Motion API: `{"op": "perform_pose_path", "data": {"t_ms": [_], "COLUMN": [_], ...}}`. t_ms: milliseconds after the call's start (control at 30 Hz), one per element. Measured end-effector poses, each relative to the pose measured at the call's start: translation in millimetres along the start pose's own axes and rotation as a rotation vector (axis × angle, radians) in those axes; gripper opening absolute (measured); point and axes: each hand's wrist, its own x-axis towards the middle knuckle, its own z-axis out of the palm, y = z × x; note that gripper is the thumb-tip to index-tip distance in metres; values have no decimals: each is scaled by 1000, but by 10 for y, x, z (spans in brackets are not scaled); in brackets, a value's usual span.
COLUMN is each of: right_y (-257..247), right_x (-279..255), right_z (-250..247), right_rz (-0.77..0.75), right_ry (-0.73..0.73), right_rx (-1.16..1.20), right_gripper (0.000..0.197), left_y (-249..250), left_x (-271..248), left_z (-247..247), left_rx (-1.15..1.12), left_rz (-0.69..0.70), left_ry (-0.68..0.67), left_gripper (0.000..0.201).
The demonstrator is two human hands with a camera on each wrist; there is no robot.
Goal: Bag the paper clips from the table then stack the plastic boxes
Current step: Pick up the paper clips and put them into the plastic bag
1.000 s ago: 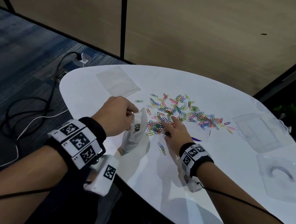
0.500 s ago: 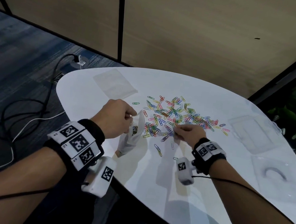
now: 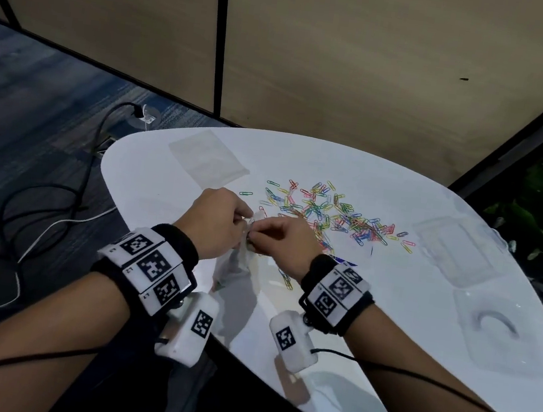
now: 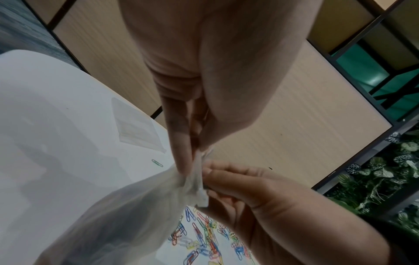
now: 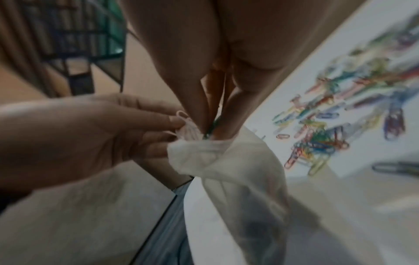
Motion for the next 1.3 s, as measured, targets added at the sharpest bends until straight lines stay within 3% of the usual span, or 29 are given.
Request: {"op": "perform_pose_path", "data": {"t_ms": [100,300,367,467,533,567,667,800,933,1033,1100,1200,1300], "right_y": [-118,-118,47,397,636,729,898,901,801,731,720,548,192], "right_x": [31,260,355,406,420,438,512,518,492,423,383,329,247], "right_z": [-27,-299,-338,-207,-73,-35,-81,-250,-469,-704,-859,-950,-828], "right_rz": [-99,-29,-50,-116,-157,-108,-60,-125,20,183,297,336,269], "right_ry": [-43,119,79,-204,-264,-270,-211,-65,59,237,281,264,128], "right_rx": [-397,-316,-665,-1298,-1496,-1515,-1422,-1357,-1178,-767,-370,245,537], "right_gripper": [20,32,33,46,53,57,66,27,18,14,16,19,27], "left_y": [-3,-86,-103,-114,-103,-94,-80,-88,-49,-37,-27,7,24], "left_x": [-5,2,2,21,35,37,37,30,23,23,23,16,9], "left_z": [-14,-127,-184,-220,-204,-188,-146,-121,-106,-99,-96,-91,-81], "left_rx": [-17,34,52,59,61,62,61,68,89,93,87,97,99], "left_rz": [3,-23,-35,-56,-62,-61,-56,-57,-49,-48,-48,-41,-36], "left_ry": [2,37,53,62,60,56,42,37,21,11,10,6,-3], "left_gripper": [28,30,29,29,30,31,31,31,32,32,33,32,31]}}
